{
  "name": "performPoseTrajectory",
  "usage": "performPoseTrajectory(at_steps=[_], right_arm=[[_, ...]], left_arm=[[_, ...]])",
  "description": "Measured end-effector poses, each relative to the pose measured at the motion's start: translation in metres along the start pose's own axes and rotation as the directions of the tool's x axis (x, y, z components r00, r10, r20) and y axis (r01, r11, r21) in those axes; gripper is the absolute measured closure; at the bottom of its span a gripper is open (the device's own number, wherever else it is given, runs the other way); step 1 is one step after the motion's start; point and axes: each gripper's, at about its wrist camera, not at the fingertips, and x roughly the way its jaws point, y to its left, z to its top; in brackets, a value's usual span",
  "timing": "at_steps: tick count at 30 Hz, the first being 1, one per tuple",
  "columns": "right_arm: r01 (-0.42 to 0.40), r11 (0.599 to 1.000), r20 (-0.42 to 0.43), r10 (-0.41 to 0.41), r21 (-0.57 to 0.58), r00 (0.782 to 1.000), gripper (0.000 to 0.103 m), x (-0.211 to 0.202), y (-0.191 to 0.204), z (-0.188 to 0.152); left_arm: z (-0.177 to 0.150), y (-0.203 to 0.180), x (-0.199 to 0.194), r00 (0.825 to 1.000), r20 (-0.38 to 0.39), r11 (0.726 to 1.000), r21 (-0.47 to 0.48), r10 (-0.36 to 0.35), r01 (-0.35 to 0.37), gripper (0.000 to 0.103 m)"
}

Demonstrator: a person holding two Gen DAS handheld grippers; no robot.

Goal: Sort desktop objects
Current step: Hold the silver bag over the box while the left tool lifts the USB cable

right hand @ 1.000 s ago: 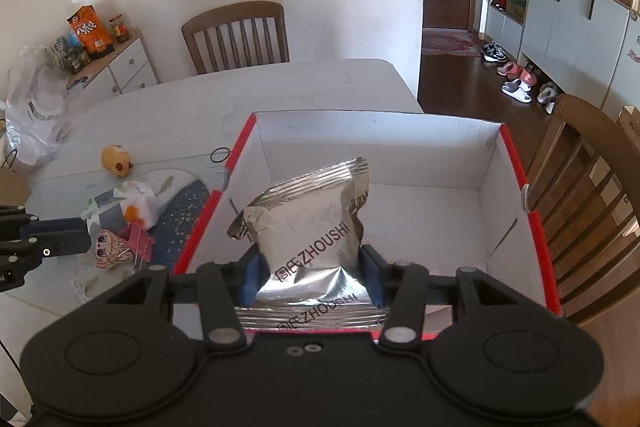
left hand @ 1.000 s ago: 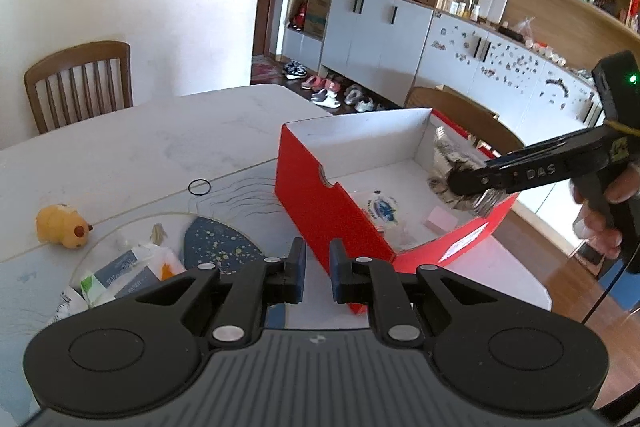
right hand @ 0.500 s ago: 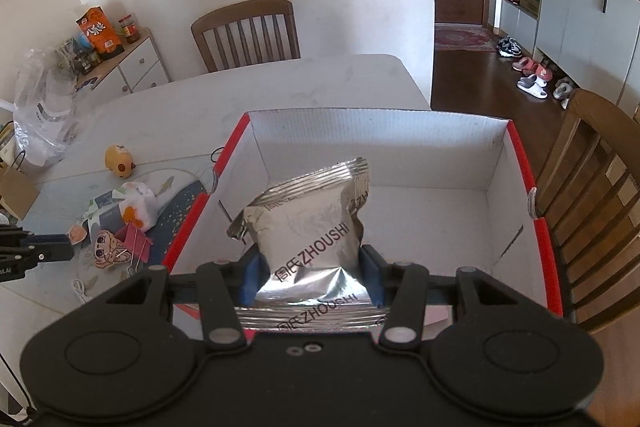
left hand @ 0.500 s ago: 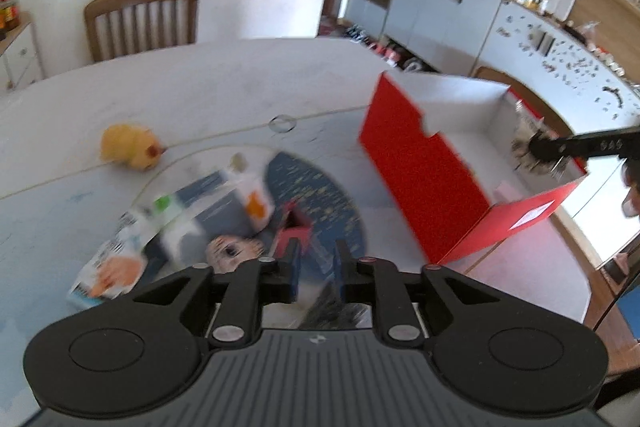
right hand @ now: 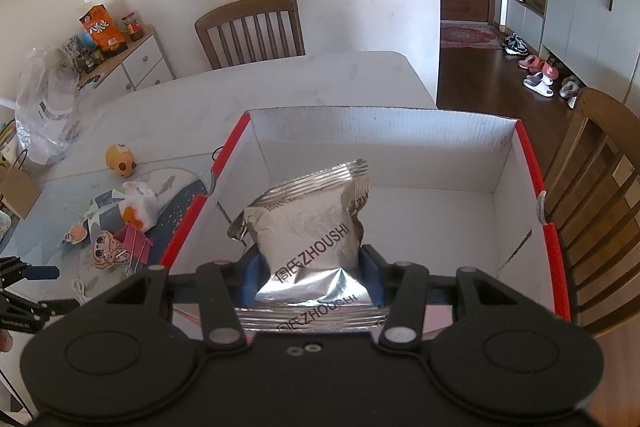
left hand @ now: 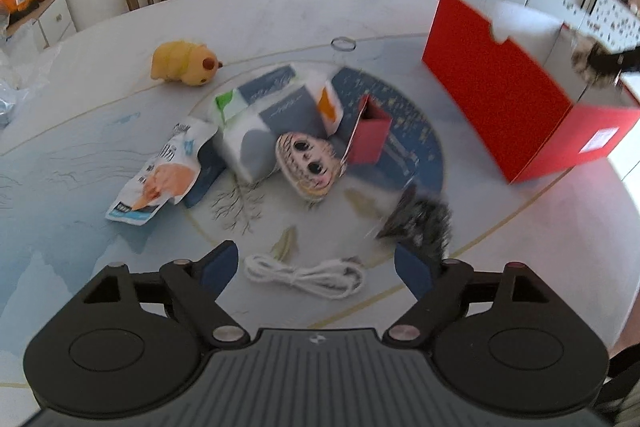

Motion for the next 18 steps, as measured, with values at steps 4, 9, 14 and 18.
performPoseTrajectory(at_steps=[4,9,14,18], right_arm=[[0.000,1.000,-0.002,0.000,-0.001,1.000,0.053,0.000,0.000,0.000],[0.004,1.000,-0.011,-0.004,-0.008,1.000,0.053,0.003,0.001,-0.001],[0.009,1.000,-0.020,-0.009,-0.008,1.000,0.053,0.005,0.002,-0.002],[0.013,1.000,-0.023,-0.013,-0.009,1.000,0.053,0.006,0.002,-0.003]], left_arm=[[-0.004,0.000,0.008,1.000,-0.008,0.999,0.040,0.006,-0.006,0.012],[-0.008,-0.002,0.018,1.000,-0.021,0.996,0.083,-0.007,0.009,0.011],[-0.007,-0.005,0.031,0.998,-0.056,0.994,0.111,0.001,0.005,0.011],[-0.007,-0.001,0.034,0.998,-0.057,0.996,0.087,0.001,0.004,0.010]])
